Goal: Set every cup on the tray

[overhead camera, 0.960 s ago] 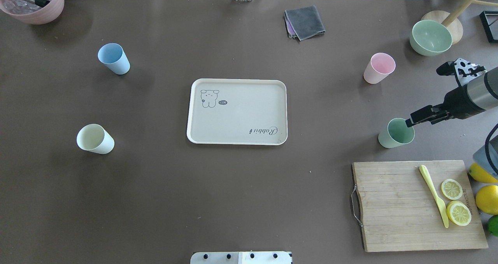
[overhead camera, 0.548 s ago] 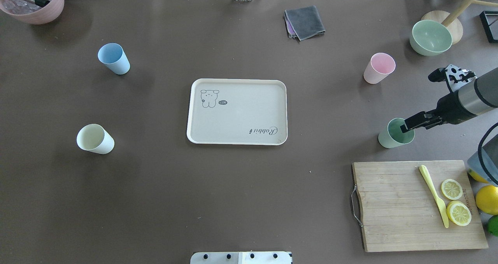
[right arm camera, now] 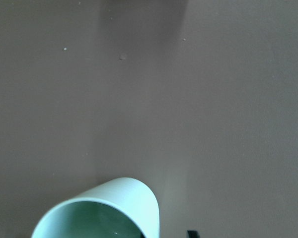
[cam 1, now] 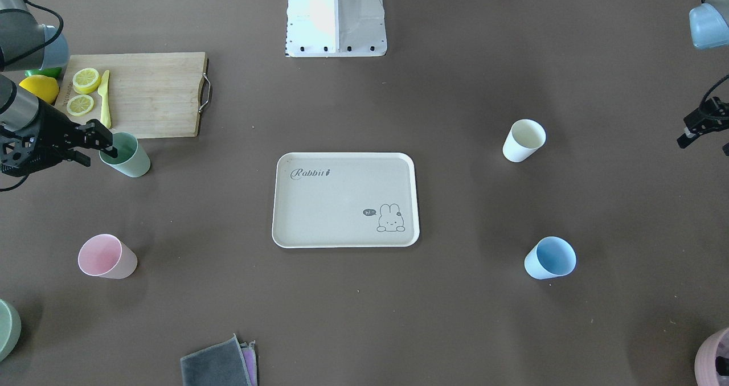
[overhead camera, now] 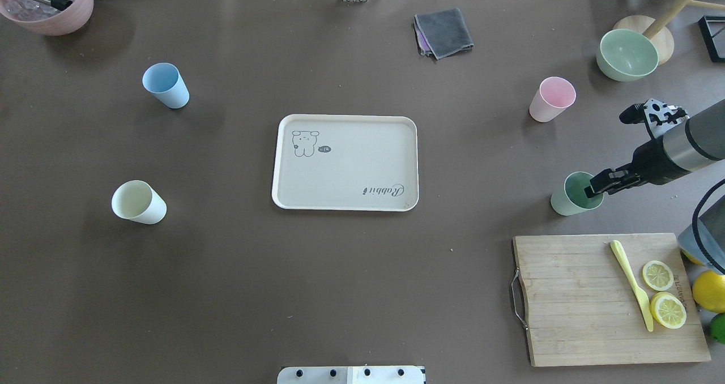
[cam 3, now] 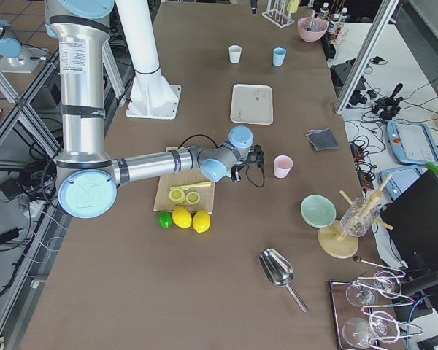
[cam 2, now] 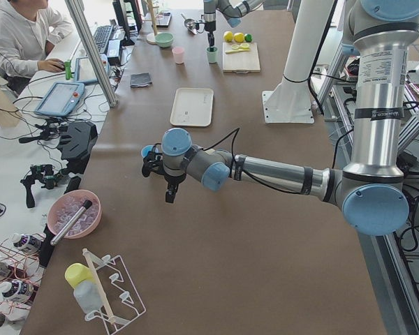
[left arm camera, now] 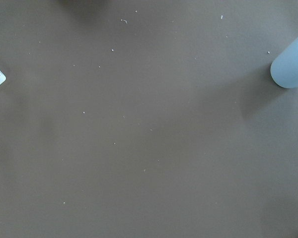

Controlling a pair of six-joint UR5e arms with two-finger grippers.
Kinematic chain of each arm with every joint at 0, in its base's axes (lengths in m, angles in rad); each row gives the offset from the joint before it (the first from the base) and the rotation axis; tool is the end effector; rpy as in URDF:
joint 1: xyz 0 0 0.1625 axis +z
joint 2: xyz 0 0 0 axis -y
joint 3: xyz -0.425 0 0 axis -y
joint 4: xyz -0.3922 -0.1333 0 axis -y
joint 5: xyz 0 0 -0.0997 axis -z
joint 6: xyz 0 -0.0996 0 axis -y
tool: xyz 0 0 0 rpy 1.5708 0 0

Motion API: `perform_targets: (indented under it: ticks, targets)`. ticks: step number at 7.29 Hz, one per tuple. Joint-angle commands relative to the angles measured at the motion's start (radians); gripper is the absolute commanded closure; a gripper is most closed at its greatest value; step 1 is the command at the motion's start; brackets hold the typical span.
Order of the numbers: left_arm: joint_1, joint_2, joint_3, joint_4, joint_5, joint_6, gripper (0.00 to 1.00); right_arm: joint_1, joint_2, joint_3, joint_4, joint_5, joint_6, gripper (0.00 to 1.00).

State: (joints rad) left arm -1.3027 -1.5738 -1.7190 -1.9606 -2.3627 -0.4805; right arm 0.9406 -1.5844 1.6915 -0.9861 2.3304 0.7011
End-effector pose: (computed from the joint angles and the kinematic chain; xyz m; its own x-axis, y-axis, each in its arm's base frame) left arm 0.0750 -0.5088 0.5371 0.6195 0.0964 -0.7790 0.0669 0.9823 0.1747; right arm -0.2465 -0.4478 0.5376 0.5426 -0.1964 0.8167 0.1359 0.9800 0.1454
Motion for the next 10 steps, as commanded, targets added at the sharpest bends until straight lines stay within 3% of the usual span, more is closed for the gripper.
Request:
perform_targets:
  ticks: [1,2,4,6,7,8,9,10]
  targets:
    - [0.112,-0.044,-0.037,-0.026,0.067,-0.27,0.02,-0.002,0.02,0.014,-0.002,0.0,0.001,1.0]
    - [0.191,-0.045,-0.078,-0.026,0.154,-0.344,0.02,0.0,0.049,0.026,-0.009,0.0,0.003,1.0]
    - [0.3,-0.045,-0.105,-0.027,0.169,-0.407,0.03,-0.011,0.168,0.034,-0.07,-0.003,0.158,1.0]
    - [0.399,-0.032,-0.126,-0.027,0.169,-0.429,0.08,-0.058,0.33,0.034,-0.217,-0.058,0.211,1.0]
    - [0.431,-0.017,-0.126,-0.034,0.169,-0.426,0.09,-0.094,0.377,0.03,-0.235,-0.081,0.274,1.0]
    - [0.454,-0.008,-0.126,-0.049,0.169,-0.426,0.21,-0.121,0.403,0.028,-0.236,-0.106,0.308,1.0]
    - [0.471,-0.006,-0.122,-0.05,0.169,-0.426,0.41,-0.161,0.44,0.017,-0.238,-0.146,0.349,1.0]
    - [0.476,-0.012,-0.123,-0.049,0.169,-0.428,0.75,-0.184,0.455,0.014,-0.238,-0.172,0.372,1.0]
